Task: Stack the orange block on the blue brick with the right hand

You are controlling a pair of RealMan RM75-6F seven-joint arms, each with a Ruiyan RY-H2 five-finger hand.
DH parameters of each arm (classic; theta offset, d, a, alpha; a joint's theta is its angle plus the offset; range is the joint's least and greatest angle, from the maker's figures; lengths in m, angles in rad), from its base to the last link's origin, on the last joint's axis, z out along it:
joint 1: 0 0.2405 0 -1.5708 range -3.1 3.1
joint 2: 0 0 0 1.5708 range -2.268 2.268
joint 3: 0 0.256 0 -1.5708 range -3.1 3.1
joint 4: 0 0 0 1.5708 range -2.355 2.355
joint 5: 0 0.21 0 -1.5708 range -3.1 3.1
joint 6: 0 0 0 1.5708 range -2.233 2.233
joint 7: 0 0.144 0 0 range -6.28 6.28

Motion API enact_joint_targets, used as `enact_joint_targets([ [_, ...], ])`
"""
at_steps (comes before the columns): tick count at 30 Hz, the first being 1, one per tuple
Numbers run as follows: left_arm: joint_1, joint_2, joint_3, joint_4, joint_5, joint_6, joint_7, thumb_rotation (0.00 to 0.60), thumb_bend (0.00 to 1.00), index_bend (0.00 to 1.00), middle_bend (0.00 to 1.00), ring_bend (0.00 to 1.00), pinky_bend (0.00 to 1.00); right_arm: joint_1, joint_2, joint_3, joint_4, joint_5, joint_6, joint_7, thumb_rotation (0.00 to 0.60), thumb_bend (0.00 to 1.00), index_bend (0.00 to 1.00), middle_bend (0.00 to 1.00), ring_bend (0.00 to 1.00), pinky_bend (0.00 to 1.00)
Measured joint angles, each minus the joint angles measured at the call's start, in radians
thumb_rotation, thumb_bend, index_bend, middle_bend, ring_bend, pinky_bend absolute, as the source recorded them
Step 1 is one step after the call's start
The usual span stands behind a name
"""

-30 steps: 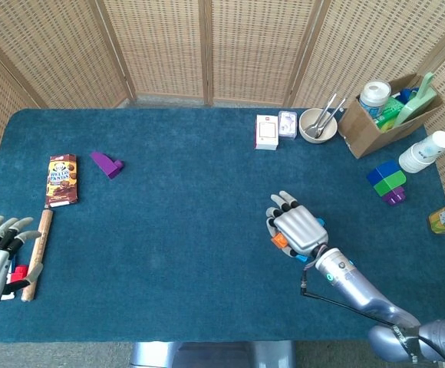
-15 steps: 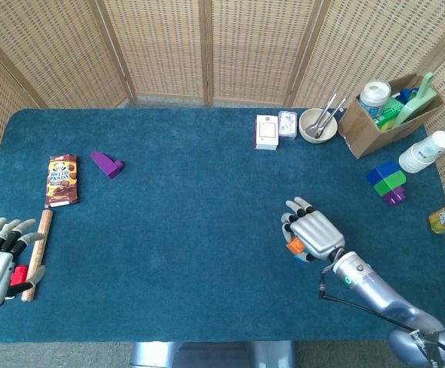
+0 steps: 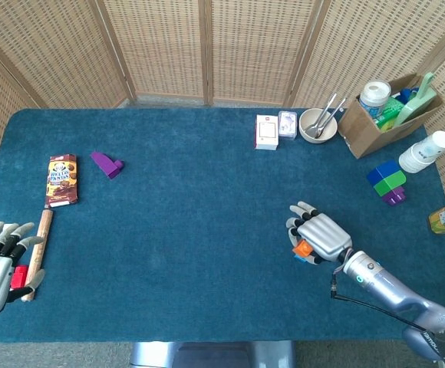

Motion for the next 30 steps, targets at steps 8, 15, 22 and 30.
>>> enact_joint_targets([
  [8,0.005,0.000,0.001,-0.017,0.005,0.005,0.020,0.600,0.33,0.30,0.19,0.14,0.07,-0.014,-0.010,-0.017,0.052,-0.076,0.019,0.059,0.600,0.20,0.63,0.28,0.06,0.08],
  [15,0.008,-0.002,0.002,-0.024,0.006,0.006,0.030,0.600,0.33,0.30,0.19,0.14,0.07,-0.016,-0.023,-0.014,0.081,-0.092,0.024,0.061,0.600,0.19,0.63,0.28,0.06,0.08],
  [22,0.008,0.000,-0.001,-0.032,0.006,0.005,0.039,0.600,0.33,0.30,0.19,0.14,0.07,-0.026,-0.034,-0.016,0.110,-0.099,0.028,0.062,0.600,0.19,0.63,0.28,0.06,0.08],
  [30,0.004,-0.002,-0.003,-0.040,0.009,-0.002,0.050,0.600,0.33,0.30,0.18,0.14,0.07,-0.034,-0.026,-0.020,0.117,-0.106,0.029,0.066,0.600,0.18,0.63,0.28,0.06,0.08],
])
